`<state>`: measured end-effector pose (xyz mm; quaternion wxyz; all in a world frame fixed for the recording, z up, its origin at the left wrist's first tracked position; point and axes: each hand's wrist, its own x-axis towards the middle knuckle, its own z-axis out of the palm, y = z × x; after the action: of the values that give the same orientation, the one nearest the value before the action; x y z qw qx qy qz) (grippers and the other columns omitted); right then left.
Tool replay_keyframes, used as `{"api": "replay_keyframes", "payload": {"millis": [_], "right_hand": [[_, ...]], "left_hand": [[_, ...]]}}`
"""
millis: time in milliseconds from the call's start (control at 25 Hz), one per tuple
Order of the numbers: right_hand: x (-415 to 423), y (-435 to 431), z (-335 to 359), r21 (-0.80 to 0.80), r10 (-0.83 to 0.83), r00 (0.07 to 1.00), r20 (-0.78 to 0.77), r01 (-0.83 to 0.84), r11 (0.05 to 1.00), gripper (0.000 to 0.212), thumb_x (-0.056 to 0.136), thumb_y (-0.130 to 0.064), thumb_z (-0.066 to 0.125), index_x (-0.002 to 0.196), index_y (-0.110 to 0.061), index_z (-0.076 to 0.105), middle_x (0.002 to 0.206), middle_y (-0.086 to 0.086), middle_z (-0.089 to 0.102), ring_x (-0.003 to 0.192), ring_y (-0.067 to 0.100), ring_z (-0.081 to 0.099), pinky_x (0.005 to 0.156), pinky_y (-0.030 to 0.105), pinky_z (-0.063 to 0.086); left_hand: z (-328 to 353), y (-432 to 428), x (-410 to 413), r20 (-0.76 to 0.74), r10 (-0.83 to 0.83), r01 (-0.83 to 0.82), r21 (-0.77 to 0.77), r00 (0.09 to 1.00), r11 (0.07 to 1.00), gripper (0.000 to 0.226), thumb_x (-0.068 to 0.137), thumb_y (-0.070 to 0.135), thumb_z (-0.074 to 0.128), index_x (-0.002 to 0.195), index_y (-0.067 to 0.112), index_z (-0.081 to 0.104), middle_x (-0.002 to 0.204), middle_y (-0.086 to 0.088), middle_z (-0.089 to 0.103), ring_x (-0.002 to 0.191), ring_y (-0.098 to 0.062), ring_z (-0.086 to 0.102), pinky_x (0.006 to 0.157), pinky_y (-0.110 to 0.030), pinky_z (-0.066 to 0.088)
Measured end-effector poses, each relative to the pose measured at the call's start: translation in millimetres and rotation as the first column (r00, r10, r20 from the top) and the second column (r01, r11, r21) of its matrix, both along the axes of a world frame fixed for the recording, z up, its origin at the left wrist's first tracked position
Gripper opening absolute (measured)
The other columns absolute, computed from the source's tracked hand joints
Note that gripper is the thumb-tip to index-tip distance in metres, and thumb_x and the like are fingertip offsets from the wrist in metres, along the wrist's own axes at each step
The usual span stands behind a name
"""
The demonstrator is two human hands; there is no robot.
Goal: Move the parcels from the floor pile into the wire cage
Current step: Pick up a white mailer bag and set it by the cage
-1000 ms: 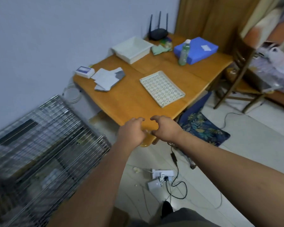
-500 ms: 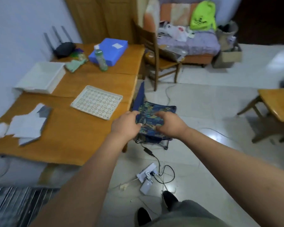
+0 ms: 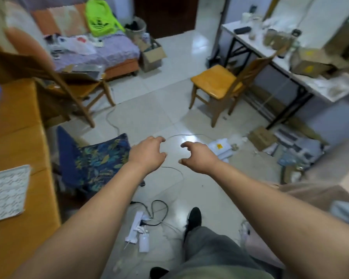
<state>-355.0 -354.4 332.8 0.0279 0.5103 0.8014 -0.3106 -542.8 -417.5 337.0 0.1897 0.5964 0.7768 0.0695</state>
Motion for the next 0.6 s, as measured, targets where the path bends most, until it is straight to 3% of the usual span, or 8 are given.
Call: {"api": "replay_keyframes", "payload": {"millis": [360,600], "right_hand": [[118.0,107.9,-41.7,-0.063,-0.229,0.970,0.078,0.234,0.970,0.067,0.086,-0.042,0.073,0.147,-0.025,0.050,0.140,0.005,0.057,0.128,0.026,0.054,0.097,0.039,0.051],[181.2,186.5,-44.6,-0.061,-0.356,0.931,0.083,0.361,0.930,0.060,0.088,-0.031,0.066,0.146,-0.025,0.052,0.142,0.007,0.056,0.128,0.027,0.054,0.100,0.037,0.048]], "left_hand": [[-19.3,162.8,130.7,-0.016,-0.263,0.262,-0.062,0.965,0.963,0.052,0.094,0.042,0.059,0.145,0.033,0.049,0.139,0.003,0.056,0.125,-0.021,0.057,0.095,-0.037,0.049],[-25.0,266.5,183.0,-0.004,-0.356,0.354,-0.102,0.935,0.930,0.053,0.093,0.040,0.059,0.145,0.033,0.049,0.140,0.002,0.058,0.127,-0.022,0.055,0.098,-0.040,0.048]]}}
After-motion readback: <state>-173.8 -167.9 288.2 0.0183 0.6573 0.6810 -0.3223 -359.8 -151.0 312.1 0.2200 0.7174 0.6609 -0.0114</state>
